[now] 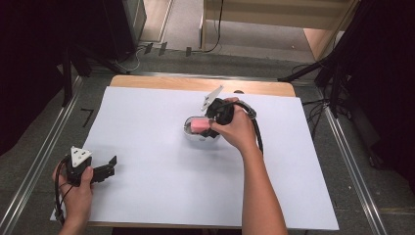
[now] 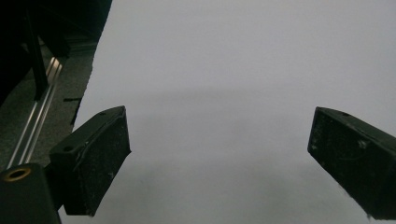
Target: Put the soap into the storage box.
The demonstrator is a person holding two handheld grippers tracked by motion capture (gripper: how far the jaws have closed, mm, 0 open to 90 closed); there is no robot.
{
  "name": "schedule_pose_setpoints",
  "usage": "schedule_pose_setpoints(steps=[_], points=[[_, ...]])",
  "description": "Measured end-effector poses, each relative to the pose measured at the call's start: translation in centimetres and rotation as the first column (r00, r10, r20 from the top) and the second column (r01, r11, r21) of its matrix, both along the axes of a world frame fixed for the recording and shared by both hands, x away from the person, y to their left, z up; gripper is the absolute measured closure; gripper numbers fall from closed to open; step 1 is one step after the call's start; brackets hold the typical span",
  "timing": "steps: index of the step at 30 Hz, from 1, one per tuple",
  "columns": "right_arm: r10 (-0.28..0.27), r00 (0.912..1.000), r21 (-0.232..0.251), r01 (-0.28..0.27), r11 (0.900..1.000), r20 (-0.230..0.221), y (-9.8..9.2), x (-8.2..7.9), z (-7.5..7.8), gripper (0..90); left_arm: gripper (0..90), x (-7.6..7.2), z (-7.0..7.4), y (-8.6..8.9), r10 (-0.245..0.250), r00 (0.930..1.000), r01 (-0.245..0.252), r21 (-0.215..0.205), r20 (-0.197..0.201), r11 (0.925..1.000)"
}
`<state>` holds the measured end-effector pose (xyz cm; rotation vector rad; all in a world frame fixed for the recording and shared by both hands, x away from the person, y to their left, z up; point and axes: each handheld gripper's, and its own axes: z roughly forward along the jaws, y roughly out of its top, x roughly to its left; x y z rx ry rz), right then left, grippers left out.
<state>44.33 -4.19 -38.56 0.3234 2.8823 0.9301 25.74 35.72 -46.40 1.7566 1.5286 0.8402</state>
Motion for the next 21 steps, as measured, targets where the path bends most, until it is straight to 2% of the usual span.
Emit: schedule_pose_setpoints(steps=[4,5,6,7,9,10,12,13,14,15,19,20,21], points=[[-0.043,0.9991,0.035,0.042,0.998,0.007,-1.3,-0.5,-0.2,16.5,6.1,0.0,0.0,0.0,0.000,1.0000,0.000,0.002,-0.001,1.0000],[-0.081,0.9966,0.066,0.082,0.994,-0.014,-2.5,-0.8,-0.4,16.0,6.1,0.0,0.0,0.0,0.000,1.0000,0.000,0.004,0.000,1.0000],[-0.081,0.9966,0.066,0.082,0.994,-0.014,-2.5,-0.8,-0.4,16.0,6.1,0.0,0.0,0.0,0.000,1.0000,0.000,0.004,0.000,1.0000],[-0.125,0.9921,0.094,0.125,0.988,-0.009,-3.7,-1.1,-0.5,13.0,6.1,0.0,0.0,0.0,0.000,1.0000,0.000,0.006,0.001,1.0000],[-0.134,0.9909,0.107,0.135,0.985,-0.017,-4.1,-1.2,-0.5,13.1,6.1,0.0,0.0,0.0,-0.001,1.0000,0.000,0.007,0.003,1.0000],[-0.178,0.9832,0.127,0.182,0.975,-0.043,-5.4,-1.6,-0.8,10.7,6.1,0.0,0.0,0.0,0.000,1.0000,0.000,0.006,0.002,1.0000],[-0.192,0.9773,0.118,0.202,0.972,-0.089,-6.2,-1.9,-1.1,11.0,6.1,0.0,0.0,0.0,0.000,1.0000,0.000,0.007,0.003,1.0000],[-0.196,0.9765,0.111,0.206,0.972,-0.088,-6.7,-2.1,-1.2,16.4,6.1,0.1,0.0,0.0,0.000,1.0000,0.000,0.006,0.001,1.0000],[-0.186,0.9757,0.114,0.199,0.973,-0.116,-7.2,-2.2,-1.4,18.1,6.1,0.1,0.0,0.0,0.000,1.0000,0.000,0.006,0.001,1.0000],[-0.186,0.9740,0.127,0.202,0.971,-0.129,-7.6,-2.4,-1.7,15.3,6.1,0.1,0.0,0.0,0.001,1.0000,-0.001,0.008,-0.003,1.0000],[-0.223,0.9695,0.121,0.234,0.965,-0.102,-8.6,-3.0,-2.2,9.0,6.1,0.1,0.0,-0.1,0.000,1.0000,0.000,0.010,-0.001,0.9999],[-0.235,0.9676,0.134,0.246,0.960,-0.092,-9.1,-3.2,-2.4,5.7,6.1,0.1,0.0,-0.1,0.000,1.0000,0.000,0.010,0.000,0.9999],[-0.267,0.9608,0.145,0.275,0.950,-0.073,-9.8,-3.6,-2.6,2.9,6.1,0.1,0.0,-0.1,0.000,1.0000,0.000,0.011,0.000,0.9999]])
